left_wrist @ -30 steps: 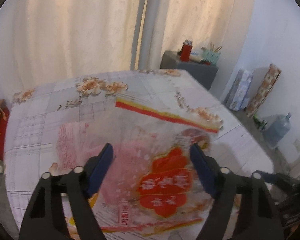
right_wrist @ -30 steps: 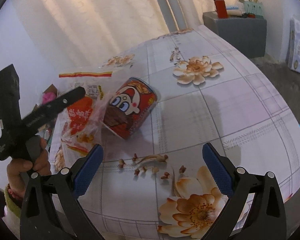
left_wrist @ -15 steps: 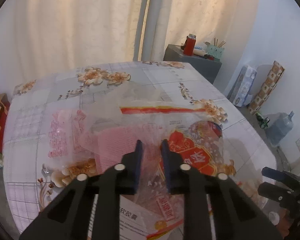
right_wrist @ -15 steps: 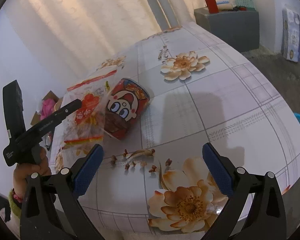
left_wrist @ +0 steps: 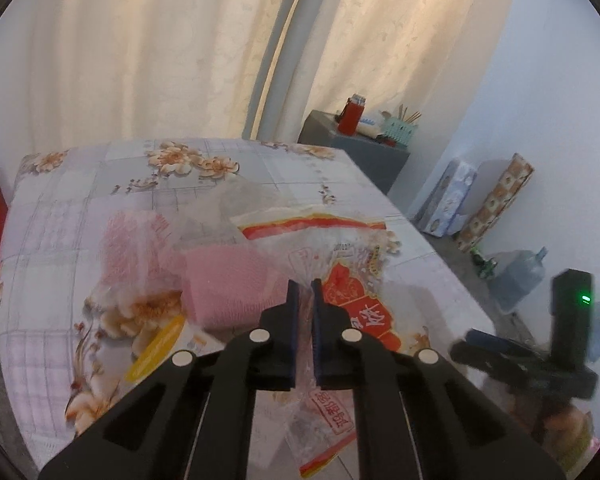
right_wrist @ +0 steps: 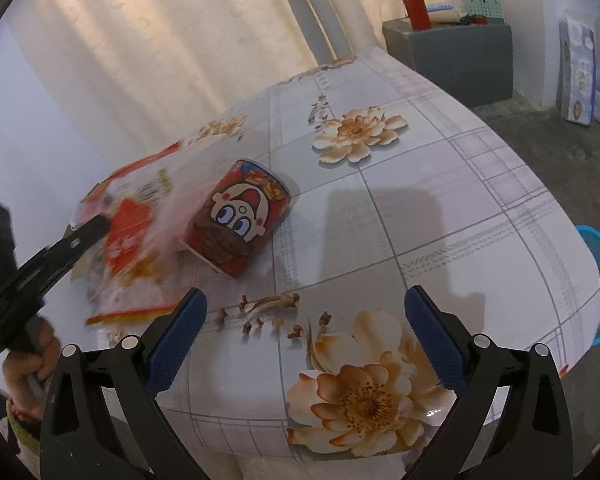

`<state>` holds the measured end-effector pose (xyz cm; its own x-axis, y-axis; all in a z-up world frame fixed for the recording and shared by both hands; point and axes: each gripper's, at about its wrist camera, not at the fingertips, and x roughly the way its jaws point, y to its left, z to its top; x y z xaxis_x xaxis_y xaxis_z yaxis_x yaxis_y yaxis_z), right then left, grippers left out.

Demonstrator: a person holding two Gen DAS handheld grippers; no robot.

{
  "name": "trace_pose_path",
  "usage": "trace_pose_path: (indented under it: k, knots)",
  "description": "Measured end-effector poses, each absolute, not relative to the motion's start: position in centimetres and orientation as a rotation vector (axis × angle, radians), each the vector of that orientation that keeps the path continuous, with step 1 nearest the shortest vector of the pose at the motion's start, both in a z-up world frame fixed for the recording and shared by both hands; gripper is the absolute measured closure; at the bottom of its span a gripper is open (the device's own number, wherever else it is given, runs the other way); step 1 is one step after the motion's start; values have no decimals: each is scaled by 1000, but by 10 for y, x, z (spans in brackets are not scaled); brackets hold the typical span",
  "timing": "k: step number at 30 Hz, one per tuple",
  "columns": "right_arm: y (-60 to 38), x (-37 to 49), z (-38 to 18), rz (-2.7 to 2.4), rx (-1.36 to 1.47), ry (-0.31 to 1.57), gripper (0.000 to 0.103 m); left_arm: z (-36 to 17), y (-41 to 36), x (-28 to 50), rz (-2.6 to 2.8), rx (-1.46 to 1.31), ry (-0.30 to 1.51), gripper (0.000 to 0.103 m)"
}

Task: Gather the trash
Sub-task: 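Grasp the clear snack bag with red label using the left tool, then lift the snack bag off the table with the left tool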

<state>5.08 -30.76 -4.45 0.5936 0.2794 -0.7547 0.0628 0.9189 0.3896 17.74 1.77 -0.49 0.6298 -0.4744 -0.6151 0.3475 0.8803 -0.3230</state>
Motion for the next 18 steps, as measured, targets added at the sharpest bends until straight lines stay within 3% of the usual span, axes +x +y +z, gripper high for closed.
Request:
trace_pose_path:
  k: [14,18]
  knots:
    - [-296,44,-39,169,362,933,8,-44,78,118,-313,-193,910,97]
    - [-290,44,-37,177,349,933,8,-54,94,116,-296,-263,937,84]
